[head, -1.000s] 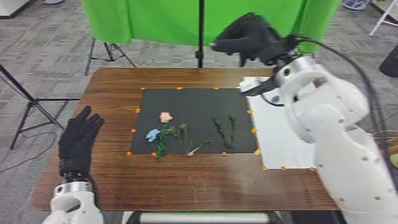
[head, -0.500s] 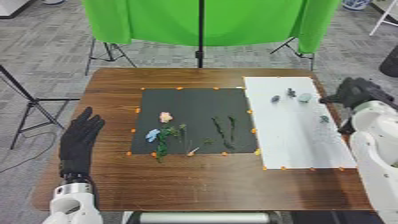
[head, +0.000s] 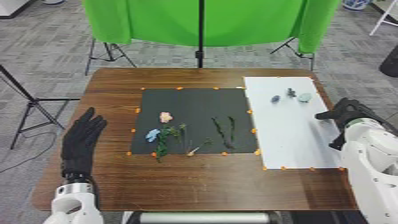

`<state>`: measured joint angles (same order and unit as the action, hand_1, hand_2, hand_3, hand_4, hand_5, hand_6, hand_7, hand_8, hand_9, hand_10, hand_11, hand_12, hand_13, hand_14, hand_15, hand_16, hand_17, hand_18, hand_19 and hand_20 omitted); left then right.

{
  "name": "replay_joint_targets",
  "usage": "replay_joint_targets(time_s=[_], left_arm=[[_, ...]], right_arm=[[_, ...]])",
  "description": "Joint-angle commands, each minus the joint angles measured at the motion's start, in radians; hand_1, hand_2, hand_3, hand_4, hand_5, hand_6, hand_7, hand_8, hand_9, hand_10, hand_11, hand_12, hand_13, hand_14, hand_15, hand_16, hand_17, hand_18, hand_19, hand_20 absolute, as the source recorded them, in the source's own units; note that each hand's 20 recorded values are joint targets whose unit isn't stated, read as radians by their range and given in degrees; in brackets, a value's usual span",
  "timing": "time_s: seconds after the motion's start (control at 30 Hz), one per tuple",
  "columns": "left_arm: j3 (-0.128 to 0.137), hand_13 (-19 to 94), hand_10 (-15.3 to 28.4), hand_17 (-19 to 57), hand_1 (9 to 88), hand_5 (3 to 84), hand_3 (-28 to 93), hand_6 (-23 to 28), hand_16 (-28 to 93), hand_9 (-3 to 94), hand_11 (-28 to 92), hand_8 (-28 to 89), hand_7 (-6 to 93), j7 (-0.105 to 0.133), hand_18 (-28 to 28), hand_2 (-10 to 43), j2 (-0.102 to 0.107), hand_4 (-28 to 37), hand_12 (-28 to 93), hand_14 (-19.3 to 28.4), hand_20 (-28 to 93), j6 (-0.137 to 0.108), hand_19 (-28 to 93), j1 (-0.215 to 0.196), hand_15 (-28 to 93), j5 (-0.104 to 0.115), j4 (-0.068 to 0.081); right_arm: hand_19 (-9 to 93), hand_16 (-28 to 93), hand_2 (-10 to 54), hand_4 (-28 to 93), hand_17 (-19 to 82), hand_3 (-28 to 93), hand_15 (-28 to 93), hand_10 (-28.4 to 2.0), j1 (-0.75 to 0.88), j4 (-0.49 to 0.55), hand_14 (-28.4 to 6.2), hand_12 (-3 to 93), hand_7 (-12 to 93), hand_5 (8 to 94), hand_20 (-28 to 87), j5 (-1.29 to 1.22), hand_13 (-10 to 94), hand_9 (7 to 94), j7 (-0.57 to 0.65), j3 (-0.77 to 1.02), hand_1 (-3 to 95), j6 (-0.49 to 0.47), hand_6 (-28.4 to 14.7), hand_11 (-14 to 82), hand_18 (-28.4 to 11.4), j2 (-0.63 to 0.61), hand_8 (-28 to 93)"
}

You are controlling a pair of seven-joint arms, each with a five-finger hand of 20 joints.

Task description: Arrange flowers

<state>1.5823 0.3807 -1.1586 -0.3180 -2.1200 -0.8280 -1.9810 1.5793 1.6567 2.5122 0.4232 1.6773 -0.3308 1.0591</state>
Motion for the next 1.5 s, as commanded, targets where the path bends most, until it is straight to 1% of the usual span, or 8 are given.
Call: replay_joint_targets(time_s=[0.03,0.23,0.37,0.63,0.8,1.03,1.23,1.5], left_arm=[[-0.009,36,12.5,9.6,20.5,40.8,68,3.9,4,40.4,15,-5,9.4,-0.017,10.2,1.4,-0.01,-26.7,13,14.7,22,0.009,2,-0.005,11,-0.007,0.004],[-0.007,36,12.4,9.6,21.3,40.9,68,4.0,4,40.4,15,-5,9.4,-0.012,10.2,0.9,-0.014,-25.6,13,14.6,22,0.007,2,-0.004,11,-0.007,0.005],[-0.005,36,12.4,9.6,21.9,40.9,68,3.9,4,40.4,15,-5,9.4,-0.009,10.2,0.8,-0.018,-25.0,13,14.6,22,0.007,2,-0.007,11,-0.006,0.004],[-0.001,36,12.4,9.6,22.1,40.9,68,3.9,4,40.5,15,-5,9.4,-0.01,10.2,0.7,-0.011,-24.6,13,14.7,22,0.001,2,-0.012,11,-0.006,0.001],[-0.004,36,12.4,9.6,22.2,40.9,68,3.8,4,40.6,15,-5,9.4,-0.008,10.2,0.8,-0.012,-24.5,13,14.7,22,-0.002,2,-0.013,11,-0.006,0.001],[-0.012,36,12.4,9.7,22.0,40.9,68,3.9,4,40.5,15,-5,9.5,-0.002,10.1,0.8,-0.019,-24.7,13,14.6,22,0.001,2,-0.01,11,-0.007,0.003],[-0.018,36,12.4,9.7,21.6,41.0,68,3.9,4,40.5,15,-5,9.5,0.005,10.1,0.8,-0.01,-25.0,13,14.5,22,0.007,2,-0.017,11,-0.008,-0.002],[-0.024,36,12.4,9.7,21.7,41.0,68,3.8,4,40.5,15,-5,9.4,-0.01,10.1,0.9,-0.01,-25.0,13,14.6,22,0.009,2,0.009,11,-0.014,0.014]], right_arm=[[93,33,-9.5,-12,62,60,54,-14.2,0.04,-0.023,-3.0,22.8,14,63.0,50,0.047,91,78.4,-0.042,-0.023,32.8,0.084,1.1,21.2,-12.5,0.016,-8],[93,33,-9.5,-13,63,58,56,-11.2,0.062,-0.054,-1.9,23.6,18,67.9,54,0.06,92,83.0,-0.091,-0.054,46.4,0.189,2.1,23.2,-11.5,0.02,1],[93,33,-9.5,-11,65,48,57,-8.2,0.067,-0.061,-0.8,35.4,20,75.1,55,0.058,93,90.1,-0.102,-0.07,59.7,0.257,1.7,15.0,-10.5,0.012,8],[93,31,-9.5,-12,67,47,60,-8.0,-0.031,0.124,0.2,36.3,21,80.4,56,-0.054,94,93.2,-0.095,-0.158,66.0,0.341,0.0,15.7,-9.9,-0.069,9],[93,31,-9.5,-12,67,47,60,-8.0,-0.206,0.201,0.4,36.6,21,80.7,57,-0.139,94,93.3,-0.184,-0.405,66.0,0.322,0.0,15.8,-10.0,-0.086,9],[93,31,-9.5,-12,67,48,61,-7.9,-0.442,0.133,0.6,36.8,21,80.8,58,-0.144,94,93.4,-0.346,-0.777,65.6,0.24,0.2,15.6,-9.6,0.067,9],[93,31,-9.5,-12,67,48,61,-7.6,-0.478,0.103,0.7,36.9,21,80.7,59,-0.082,94,93.2,-0.389,-0.929,65.2,0.171,0.5,15.6,-9.7,0.122,9],[93,31,-9.5,-12,67,49,62,-7.5,-0.473,0.022,0.6,37.2,22,80.3,60,0.017,94,92.9,-0.456,-0.951,64.6,0.118,0.9,15.8,-9.8,0.154,9]])
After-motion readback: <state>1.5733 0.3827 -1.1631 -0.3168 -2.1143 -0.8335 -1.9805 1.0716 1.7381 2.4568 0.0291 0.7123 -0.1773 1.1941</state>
